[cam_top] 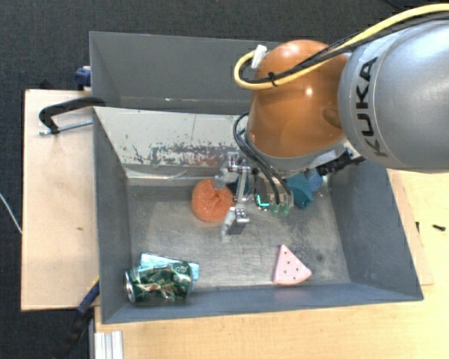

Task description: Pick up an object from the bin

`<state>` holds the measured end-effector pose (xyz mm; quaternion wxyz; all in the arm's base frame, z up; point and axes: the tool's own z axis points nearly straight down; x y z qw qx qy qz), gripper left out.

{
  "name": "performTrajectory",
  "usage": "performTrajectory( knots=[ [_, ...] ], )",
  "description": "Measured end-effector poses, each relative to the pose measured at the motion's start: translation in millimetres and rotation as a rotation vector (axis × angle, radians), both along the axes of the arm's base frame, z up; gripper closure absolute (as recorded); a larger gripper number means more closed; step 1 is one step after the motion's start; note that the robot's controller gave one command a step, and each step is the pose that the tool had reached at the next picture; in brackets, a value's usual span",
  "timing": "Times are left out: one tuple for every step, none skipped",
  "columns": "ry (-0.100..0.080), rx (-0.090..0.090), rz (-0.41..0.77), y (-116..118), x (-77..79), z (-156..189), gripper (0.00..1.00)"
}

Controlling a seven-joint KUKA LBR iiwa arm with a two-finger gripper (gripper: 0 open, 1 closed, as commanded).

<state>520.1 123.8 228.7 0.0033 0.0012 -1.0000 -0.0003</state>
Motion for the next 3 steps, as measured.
performTrajectory(
  knots=[
    [-0.008,0.001,-0.002,-1,1.7,4,0.0],
    [-0.013,0.002,-0.047,-17,30.3,-60,0.0],
    [-0.003,-0.001,-0.175,-28,39.9,-95,0.0]
  ],
)
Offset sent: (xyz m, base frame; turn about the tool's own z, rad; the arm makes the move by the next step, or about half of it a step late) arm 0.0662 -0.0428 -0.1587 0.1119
